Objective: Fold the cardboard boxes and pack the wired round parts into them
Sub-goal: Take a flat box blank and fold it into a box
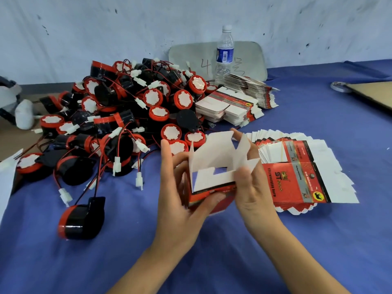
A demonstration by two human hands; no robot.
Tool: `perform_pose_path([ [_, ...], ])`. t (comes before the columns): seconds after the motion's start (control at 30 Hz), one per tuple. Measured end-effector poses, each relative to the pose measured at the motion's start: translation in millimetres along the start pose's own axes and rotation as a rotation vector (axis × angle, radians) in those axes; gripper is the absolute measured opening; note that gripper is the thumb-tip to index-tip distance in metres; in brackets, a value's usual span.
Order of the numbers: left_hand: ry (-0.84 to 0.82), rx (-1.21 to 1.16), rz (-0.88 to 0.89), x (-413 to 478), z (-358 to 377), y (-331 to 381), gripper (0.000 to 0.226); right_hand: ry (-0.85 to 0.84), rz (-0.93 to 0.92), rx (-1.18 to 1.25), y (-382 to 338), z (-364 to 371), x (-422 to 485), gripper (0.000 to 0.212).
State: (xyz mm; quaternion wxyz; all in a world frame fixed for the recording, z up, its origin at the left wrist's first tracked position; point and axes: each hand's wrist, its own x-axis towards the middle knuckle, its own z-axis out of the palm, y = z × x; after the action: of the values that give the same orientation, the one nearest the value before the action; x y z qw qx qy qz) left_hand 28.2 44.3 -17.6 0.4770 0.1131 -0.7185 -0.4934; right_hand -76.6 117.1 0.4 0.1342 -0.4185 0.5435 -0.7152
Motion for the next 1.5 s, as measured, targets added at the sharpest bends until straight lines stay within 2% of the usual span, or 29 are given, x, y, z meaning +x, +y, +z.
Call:
perform_pose_path([
  [0.13, 0.011, 0.013, -0.089, -4.9, 3.1, -0.6, 0.076, 0.053, 0.081, 0.075, 0.9, 3.9, -1.5, 0.058],
  [0.3, -0.041, -0.235, -0.242, -14.3, 10.5, 5.6, 0.062, 0.096, 0.209, 0.178, 8.0, 3.7, -4.1, 0.034],
  [0.43, 0.005, -0.314, -0.287, -11.6, 4.1, 9.2, 0.039, 0.095, 0.173, 0.228, 5.6, 6.0, -8.1, 0.029],
  [0.57, 0.08, -0.477, -0.387, -11.0, 0.5, 8.0, 0.034, 0.107, 0.188, 0.254, 5.0, 8.0, -9.8, 0.025],
  [0.63, 0.095, -0.498, -0.392, -11.1, 0.0, 6.9, 0.02, 0.104, 0.198, 0.264, 4.9, 7.0, -10.1, 0.026],
  [0.73, 0.102, -0.47, -0.361, -8.6, -2.6, 6.4, 0.014, 0.089, 0.178, 0.227, 4.6, 6.7, -11.5, 0.025],
  [0.93, 0.036, -0.443, -0.309, -0.2, -8.3, 13.3, 0.012, 0.094, 0.152, 0.216, 3.7, 7.3, -12.9, 0.025],
  [1.1, -0.037, -0.379, -0.325, 3.9, -11.8, 15.7, 0.037, 0.117, 0.144, 0.219, 3.2, 6.1, -11.8, 0.024],
  [1.3, 0.045, -0.338, -0.318, 4.0, -11.7, 10.1, 0.015, 0.097, 0.094, 0.136, 2.3, 8.1, -11.9, 0.02],
  [1.4, 0.072, -0.278, -0.323, 3.8, -12.3, 11.4, 0.024, 0.083, 0.1, 0.082, 4.7, 8.4, -14.8, 0.031],
  [1.5, 0.014, -0.198, -0.289, 3.2, -11.2, 14.5, 0.034, 0.069, 0.099, 0.045, 5.4, 6.0, -14.1, 0.04],
])
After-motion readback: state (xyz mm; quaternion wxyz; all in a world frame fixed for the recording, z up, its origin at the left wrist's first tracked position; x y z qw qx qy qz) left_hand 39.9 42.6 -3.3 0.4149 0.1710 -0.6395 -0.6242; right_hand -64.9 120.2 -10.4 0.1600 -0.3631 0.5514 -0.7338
